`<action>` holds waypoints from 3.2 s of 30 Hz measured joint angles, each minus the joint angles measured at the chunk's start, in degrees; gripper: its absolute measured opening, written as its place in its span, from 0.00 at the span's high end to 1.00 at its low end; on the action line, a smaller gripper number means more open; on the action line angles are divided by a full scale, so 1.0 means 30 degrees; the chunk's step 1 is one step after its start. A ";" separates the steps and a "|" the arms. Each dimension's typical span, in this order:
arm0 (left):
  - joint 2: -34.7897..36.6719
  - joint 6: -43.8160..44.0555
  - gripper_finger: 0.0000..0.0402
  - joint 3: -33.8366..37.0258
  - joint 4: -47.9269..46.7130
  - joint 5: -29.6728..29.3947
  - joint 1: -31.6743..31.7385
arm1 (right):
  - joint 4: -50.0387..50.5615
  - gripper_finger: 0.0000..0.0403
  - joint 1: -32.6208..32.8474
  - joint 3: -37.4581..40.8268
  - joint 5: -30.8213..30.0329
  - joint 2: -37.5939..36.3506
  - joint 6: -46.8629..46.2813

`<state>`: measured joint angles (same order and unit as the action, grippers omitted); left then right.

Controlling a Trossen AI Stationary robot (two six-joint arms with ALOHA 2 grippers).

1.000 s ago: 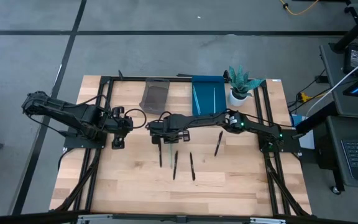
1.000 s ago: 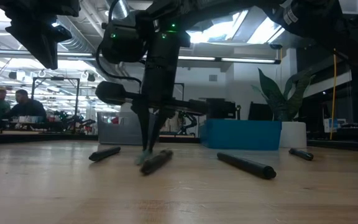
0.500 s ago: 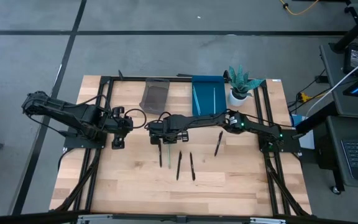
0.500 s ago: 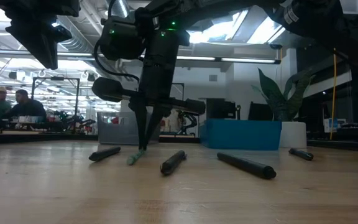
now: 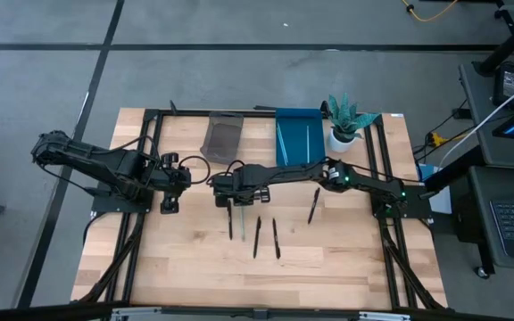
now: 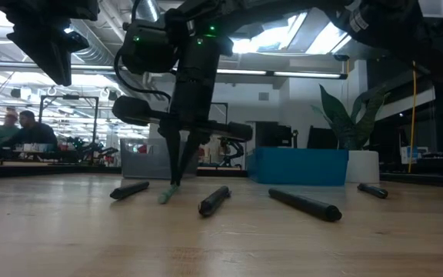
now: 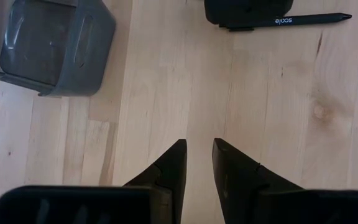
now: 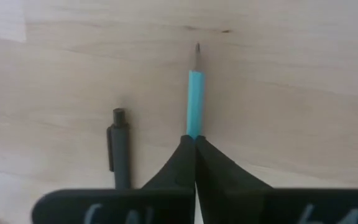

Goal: Sort pens & pencils
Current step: Put the light blue pencil into the blue bin

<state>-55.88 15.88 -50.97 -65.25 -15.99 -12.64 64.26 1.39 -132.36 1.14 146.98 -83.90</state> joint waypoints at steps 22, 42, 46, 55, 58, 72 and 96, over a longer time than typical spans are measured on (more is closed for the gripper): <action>0.0005 -0.0007 0.82 -0.0004 0.0022 0.0000 0.0000 | 0.0622 0.98 -0.0015 -0.0326 0.0125 -0.0131 0.0102; 0.0003 -0.0015 0.82 -0.0004 0.0267 -0.0003 0.0000 | 0.0114 0.70 0.0182 -0.0158 0.0550 0.0186 0.0058; 0.0005 -0.0015 0.82 0.0004 0.0372 -0.0002 0.0000 | 0.0116 0.71 0.0221 -0.0217 0.0744 0.0386 -0.0007; 0.0007 -0.0015 0.82 0.0004 0.0656 -0.0007 0.0000 | 0.1085 0.71 0.0240 -0.0238 0.0812 0.0515 -0.0022; 0.0007 -0.0015 0.82 0.0004 0.0656 -0.0007 -0.0003 | 0.1465 0.71 0.0240 -0.0231 0.0736 0.0532 -0.0029; 0.0004 -0.0015 0.82 0.0001 0.0648 -0.0007 -0.0007 | 0.2705 0.71 0.0248 -0.0195 0.0455 0.0569 -0.0102; 0.0004 -0.0015 0.82 -0.0002 0.0641 -0.0006 -0.0003 | 0.2960 0.95 0.0248 -0.0151 0.0314 0.0551 -0.0015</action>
<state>-55.86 15.84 -50.98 -63.33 -16.01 -12.65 73.14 2.13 -132.81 2.08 148.63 -83.94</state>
